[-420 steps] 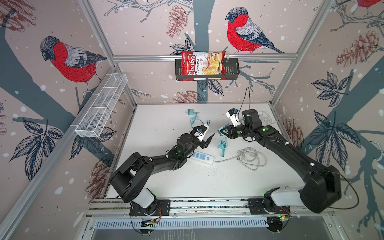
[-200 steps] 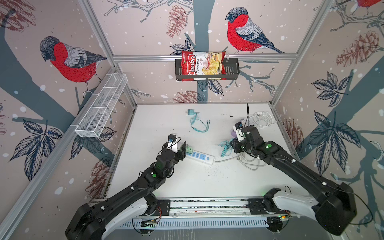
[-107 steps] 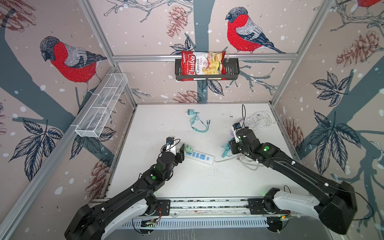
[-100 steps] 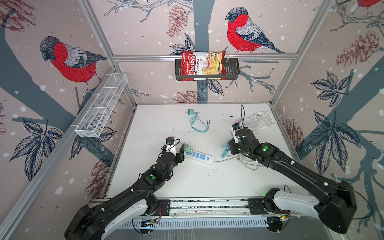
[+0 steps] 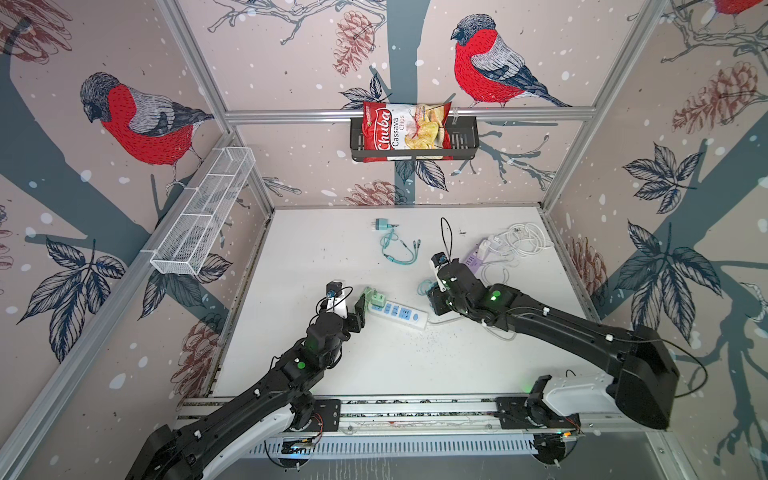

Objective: Insert the plug
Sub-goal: 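Carry the teal charger with the right gripper over the power strip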

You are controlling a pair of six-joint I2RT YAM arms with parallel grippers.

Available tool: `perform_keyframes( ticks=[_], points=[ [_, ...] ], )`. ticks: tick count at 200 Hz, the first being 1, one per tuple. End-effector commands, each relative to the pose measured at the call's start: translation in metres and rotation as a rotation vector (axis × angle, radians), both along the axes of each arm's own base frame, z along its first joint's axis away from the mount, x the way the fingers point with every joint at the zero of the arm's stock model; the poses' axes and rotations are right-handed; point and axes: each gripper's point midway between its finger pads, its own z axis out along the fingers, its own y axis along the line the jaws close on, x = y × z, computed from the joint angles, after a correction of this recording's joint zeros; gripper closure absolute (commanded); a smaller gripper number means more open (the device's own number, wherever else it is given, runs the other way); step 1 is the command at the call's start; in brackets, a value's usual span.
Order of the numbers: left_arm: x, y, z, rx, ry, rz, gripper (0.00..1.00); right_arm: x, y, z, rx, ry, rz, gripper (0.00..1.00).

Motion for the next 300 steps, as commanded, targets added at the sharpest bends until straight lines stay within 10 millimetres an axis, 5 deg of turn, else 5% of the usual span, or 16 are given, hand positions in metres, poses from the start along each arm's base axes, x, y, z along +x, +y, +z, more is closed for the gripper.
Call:
perform_keyframes(
  ticks=[1, 54, 121, 300],
  points=[
    [-0.001, -0.001, 0.002, -0.018, -0.007, -0.009, 0.31, 0.005, 0.009, 0.004, 0.020, -0.004, -0.014, 0.90],
    [0.000, -0.001, 0.007, -0.027, -0.009, -0.001, 0.31, -0.004, 0.049, 0.005, 0.119, 0.094, 0.109, 0.89],
    [0.000, 0.001, 0.012, -0.059, -0.037, 0.009, 0.33, -0.003, 0.071, -0.020, 0.125, 0.184, 0.088, 0.90],
    [0.050, -0.001, -0.003, -0.202, 0.006, -0.081, 0.37, -0.003, 0.087, -0.028, 0.184, 0.208, -0.058, 0.90]
  ],
)
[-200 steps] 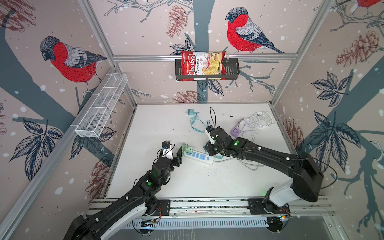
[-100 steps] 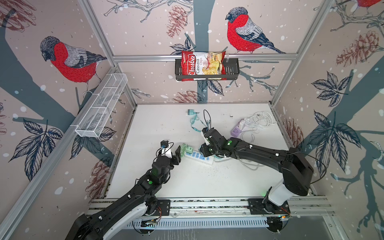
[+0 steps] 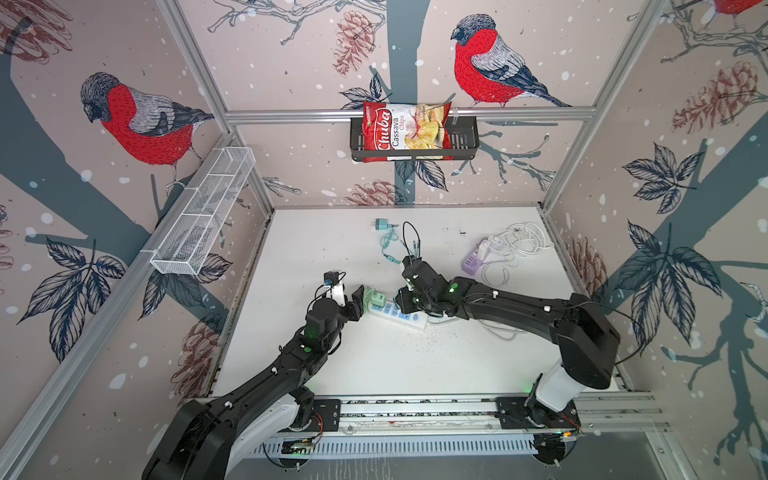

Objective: Insert the plug
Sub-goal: 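Carry the teal charger with the right gripper over the power strip, then align the teal charger prongs above the socket beside the green charger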

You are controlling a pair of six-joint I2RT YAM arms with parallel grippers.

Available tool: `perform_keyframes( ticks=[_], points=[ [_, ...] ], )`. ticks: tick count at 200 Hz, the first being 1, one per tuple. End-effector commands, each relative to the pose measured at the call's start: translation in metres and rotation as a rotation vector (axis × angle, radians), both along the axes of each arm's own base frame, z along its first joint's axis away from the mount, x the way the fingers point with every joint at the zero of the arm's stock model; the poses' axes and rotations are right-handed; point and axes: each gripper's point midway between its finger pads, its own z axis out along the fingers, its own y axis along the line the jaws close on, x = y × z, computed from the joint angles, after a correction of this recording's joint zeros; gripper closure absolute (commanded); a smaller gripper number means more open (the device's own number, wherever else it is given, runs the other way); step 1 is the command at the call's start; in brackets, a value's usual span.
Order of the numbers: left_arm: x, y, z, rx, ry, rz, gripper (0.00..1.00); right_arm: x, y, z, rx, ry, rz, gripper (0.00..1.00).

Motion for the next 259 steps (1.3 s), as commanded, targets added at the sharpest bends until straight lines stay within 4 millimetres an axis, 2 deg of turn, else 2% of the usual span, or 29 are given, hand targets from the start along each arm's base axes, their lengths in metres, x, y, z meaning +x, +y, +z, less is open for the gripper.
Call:
perform_keyframes(
  ticks=[1, 34, 119, 172, 211, 259],
  points=[
    [0.008, -0.008, 0.015, -0.097, -0.052, -0.065, 0.37, 0.004, 0.001, 0.006, 0.033, -0.022, -0.034, 0.90],
    [0.017, -0.015, 0.007, -0.126, -0.016, -0.111, 0.41, 0.003, -0.005, 0.005, 0.024, -0.021, -0.050, 0.90],
    [0.017, -0.025, -0.020, -0.144, 0.069, -0.145, 0.44, -0.003, -0.029, -0.003, -0.018, -0.023, -0.095, 0.90],
    [0.014, -0.042, -0.042, -0.151, 0.155, -0.236, 0.49, -0.005, -0.033, -0.003, -0.018, -0.018, -0.080, 0.91],
    [0.005, -0.040, -0.049, -0.168, 0.150, -0.237, 0.50, -0.006, -0.038, 0.000, -0.023, -0.022, -0.073, 0.91],
    [-0.001, -0.038, -0.053, -0.168, 0.169, -0.237, 0.50, -0.010, -0.039, -0.006, -0.043, -0.003, -0.026, 0.90]
  ],
)
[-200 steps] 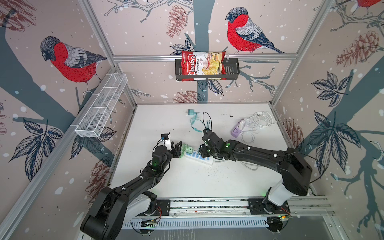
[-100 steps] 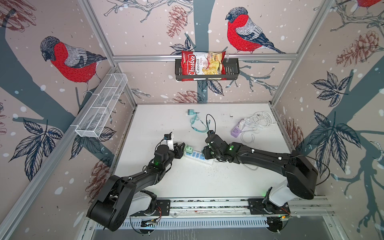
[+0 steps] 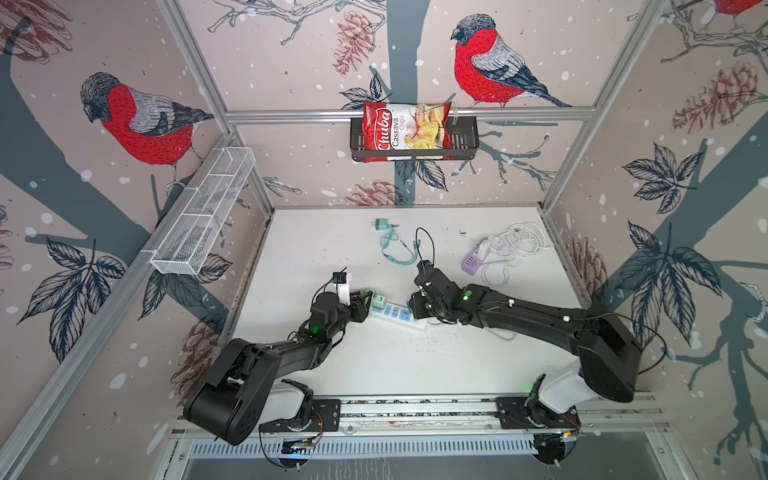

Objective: Insert the plug
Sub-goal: 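Align the teal charger prongs above the socket beside the green charger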

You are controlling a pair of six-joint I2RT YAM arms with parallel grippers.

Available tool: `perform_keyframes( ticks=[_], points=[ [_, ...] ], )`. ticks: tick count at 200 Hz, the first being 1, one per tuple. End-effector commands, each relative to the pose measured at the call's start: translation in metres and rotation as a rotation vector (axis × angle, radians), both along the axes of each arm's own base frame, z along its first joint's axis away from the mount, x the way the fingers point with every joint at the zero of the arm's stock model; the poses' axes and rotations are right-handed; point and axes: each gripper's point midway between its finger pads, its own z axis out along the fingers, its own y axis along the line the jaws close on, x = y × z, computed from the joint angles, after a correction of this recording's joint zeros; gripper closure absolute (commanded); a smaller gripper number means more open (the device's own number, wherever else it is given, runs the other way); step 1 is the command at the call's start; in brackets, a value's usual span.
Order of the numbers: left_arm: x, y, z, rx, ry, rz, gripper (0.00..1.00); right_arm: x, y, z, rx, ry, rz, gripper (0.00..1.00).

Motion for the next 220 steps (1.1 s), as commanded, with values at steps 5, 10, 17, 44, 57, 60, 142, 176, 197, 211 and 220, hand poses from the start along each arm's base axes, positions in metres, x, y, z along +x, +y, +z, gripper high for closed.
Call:
perform_keyframes(
  ticks=[5, 10, 17, 44, 57, 60, 142, 176, 197, 211, 220],
  points=[
    [-0.004, -0.003, 0.003, -0.025, -0.005, -0.017, 0.51, -0.003, 0.001, -0.003, -0.013, 0.011, 0.045, 0.90],
    [-0.005, -0.003, 0.004, -0.029, -0.005, -0.016, 0.51, -0.004, 0.001, -0.003, -0.014, 0.011, 0.047, 0.90],
    [-0.007, -0.003, 0.003, -0.033, -0.003, -0.017, 0.51, -0.004, 0.002, -0.004, -0.019, 0.013, 0.052, 0.90],
    [-0.017, -0.004, 0.000, -0.041, 0.009, -0.019, 0.51, -0.005, 0.003, -0.005, -0.021, 0.017, 0.063, 0.91],
    [-0.022, -0.006, -0.001, -0.039, 0.012, -0.022, 0.52, -0.005, 0.003, -0.004, -0.019, 0.015, 0.062, 0.91],
    [-0.024, -0.006, -0.001, -0.040, 0.011, -0.023, 0.52, -0.005, 0.003, -0.004, -0.019, 0.015, 0.061, 0.91],
    [-0.054, 0.002, 0.000, -0.046, 0.000, 0.001, 0.52, -0.023, 0.008, 0.009, -0.007, 0.010, 0.037, 0.90],
    [-0.057, 0.005, 0.001, -0.022, -0.013, -0.003, 0.52, -0.044, 0.020, 0.012, -0.007, 0.017, 0.056, 0.90],
    [-0.059, 0.003, -0.001, -0.023, -0.008, -0.020, 0.52, -0.053, 0.023, 0.006, 0.002, 0.035, 0.056, 0.90],
    [-0.059, 0.002, -0.004, -0.022, 0.006, -0.022, 0.52, -0.058, 0.024, 0.001, 0.013, 0.054, 0.056, 0.90],
    [-0.060, 0.001, -0.004, -0.023, 0.010, -0.027, 0.52, -0.062, 0.022, -0.003, 0.007, 0.065, 0.055, 0.90]
  ],
)
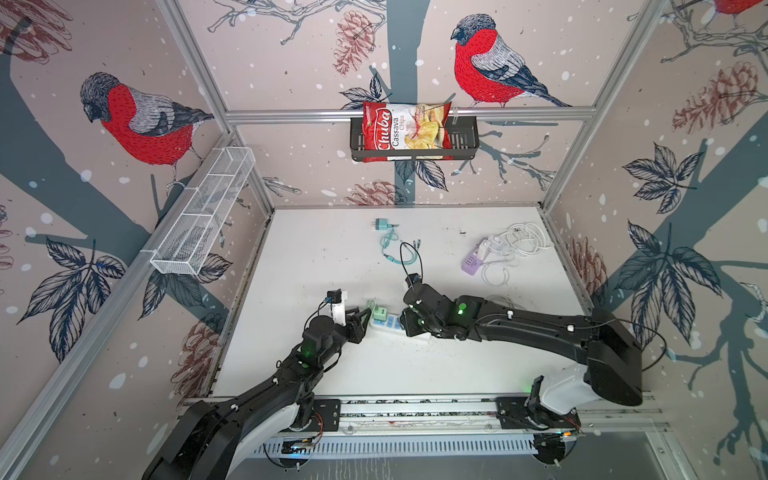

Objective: Insert the plug
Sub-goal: 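Align the teal charger prongs above the socket beside the green charger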

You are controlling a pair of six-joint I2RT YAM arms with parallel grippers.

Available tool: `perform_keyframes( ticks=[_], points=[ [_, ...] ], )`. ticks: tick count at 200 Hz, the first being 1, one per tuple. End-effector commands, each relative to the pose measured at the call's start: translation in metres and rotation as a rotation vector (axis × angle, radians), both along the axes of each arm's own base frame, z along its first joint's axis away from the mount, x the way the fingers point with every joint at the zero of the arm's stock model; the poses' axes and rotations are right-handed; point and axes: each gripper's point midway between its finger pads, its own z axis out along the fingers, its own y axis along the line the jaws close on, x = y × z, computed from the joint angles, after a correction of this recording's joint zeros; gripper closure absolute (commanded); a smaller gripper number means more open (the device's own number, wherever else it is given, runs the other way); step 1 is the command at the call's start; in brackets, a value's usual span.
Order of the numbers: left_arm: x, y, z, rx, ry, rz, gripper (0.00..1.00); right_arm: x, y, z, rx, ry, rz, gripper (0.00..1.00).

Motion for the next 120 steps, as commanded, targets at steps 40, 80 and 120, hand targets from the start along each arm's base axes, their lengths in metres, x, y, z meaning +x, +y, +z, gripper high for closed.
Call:
perform_keyframes(
  ticks=[40, 80, 120],
  points=[
    [-0.002, -0.001, -0.005, 0.015, 0.023, -0.014, 0.52, -0.020, -0.006, -0.022, -0.004, 0.063, -0.035, 0.91],
    [0.001, -0.003, -0.006, 0.025, 0.030, -0.015, 0.52, -0.028, -0.012, -0.034, -0.012, 0.086, -0.044, 0.91],
    [0.002, -0.006, -0.008, 0.027, 0.043, -0.028, 0.53, -0.024, -0.030, -0.041, -0.039, 0.096, -0.068, 0.91]
  ],
)
